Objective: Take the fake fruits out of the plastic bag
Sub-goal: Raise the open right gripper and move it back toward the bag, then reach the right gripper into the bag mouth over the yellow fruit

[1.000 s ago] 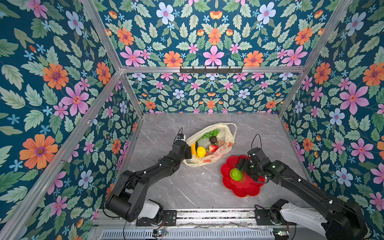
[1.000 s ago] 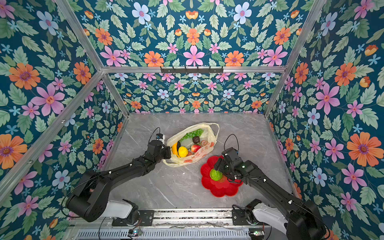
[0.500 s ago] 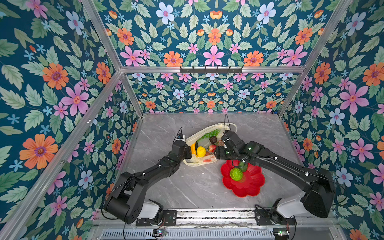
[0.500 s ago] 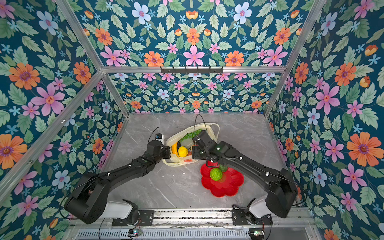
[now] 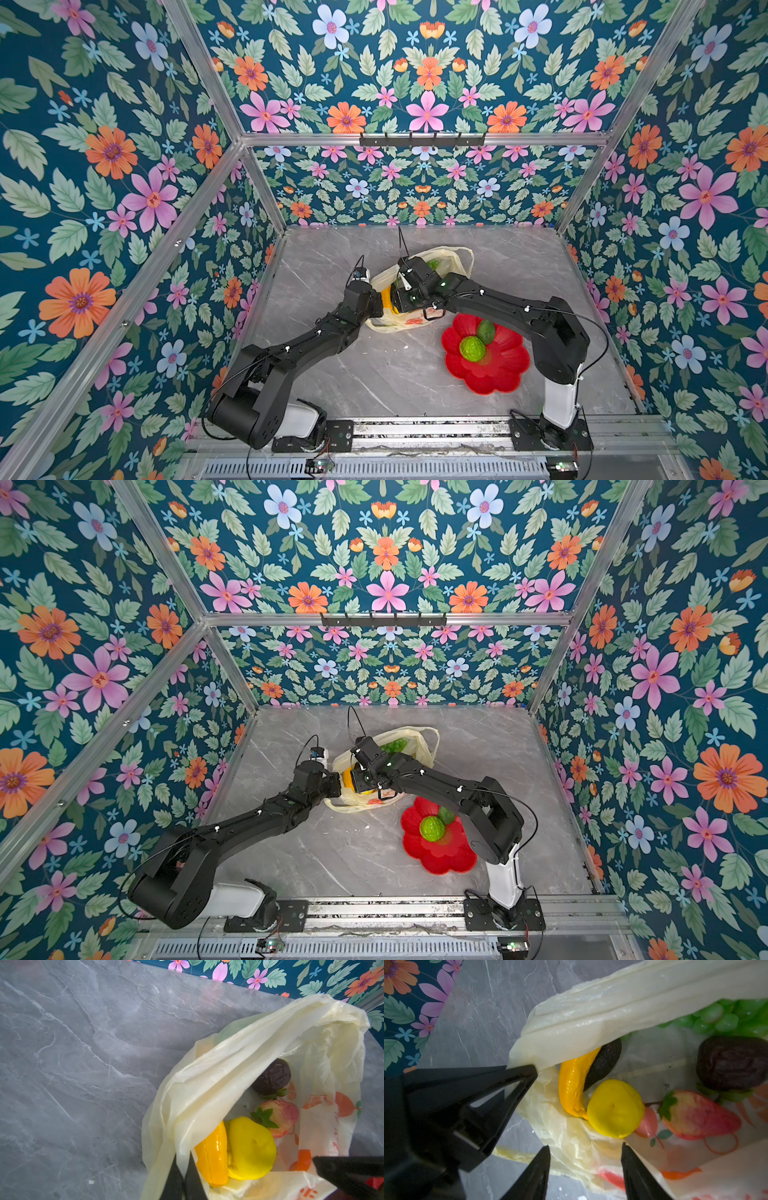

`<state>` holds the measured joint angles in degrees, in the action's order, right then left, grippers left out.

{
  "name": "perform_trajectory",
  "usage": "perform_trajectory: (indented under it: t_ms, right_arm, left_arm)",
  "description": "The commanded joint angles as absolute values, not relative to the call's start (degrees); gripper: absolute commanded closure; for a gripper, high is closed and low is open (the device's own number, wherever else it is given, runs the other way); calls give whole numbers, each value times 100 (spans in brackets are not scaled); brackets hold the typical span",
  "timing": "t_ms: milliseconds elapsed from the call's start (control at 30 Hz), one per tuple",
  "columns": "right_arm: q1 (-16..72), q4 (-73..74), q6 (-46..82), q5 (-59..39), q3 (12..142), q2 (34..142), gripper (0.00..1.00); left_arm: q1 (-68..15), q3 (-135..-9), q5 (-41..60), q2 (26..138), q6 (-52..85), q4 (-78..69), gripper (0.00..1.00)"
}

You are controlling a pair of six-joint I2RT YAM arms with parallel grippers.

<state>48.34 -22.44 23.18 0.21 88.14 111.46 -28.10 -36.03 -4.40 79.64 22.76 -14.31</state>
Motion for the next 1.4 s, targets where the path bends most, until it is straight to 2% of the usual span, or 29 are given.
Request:
perform_trajectory:
  t_ms: [0, 233, 633, 867, 1067, 1367]
  right_arm:
    - [4840, -2106, 1991, 53, 8997, 11374, 43]
    - [4840, -2188, 1893, 18, 9322, 11763, 43]
    - [4842, -2736, 1823, 893, 9469, 12070, 42]
    - [4836, -2784, 1907, 1247, 9256, 11960, 35]
    - [4841, -2879, 1929, 1265, 9269, 12052, 24]
    - [4871, -3298, 1908, 1718, 9557, 12097, 18]
  left_arm:
    - [-2804, -3598, -483, 7949, 2309, -1450, 93]
    - [-2804, -3609, -475, 7970, 2303, -1450, 93]
    - [-2804, -3614, -500, 7976, 2294, -1441, 93]
    - [-2804, -3628, -457, 8016, 2304, -1450, 93]
    - [-2804, -3634, -456, 8042, 2303, -1458, 93]
    - [-2804, -3643, -448, 8089, 2306, -1459, 93]
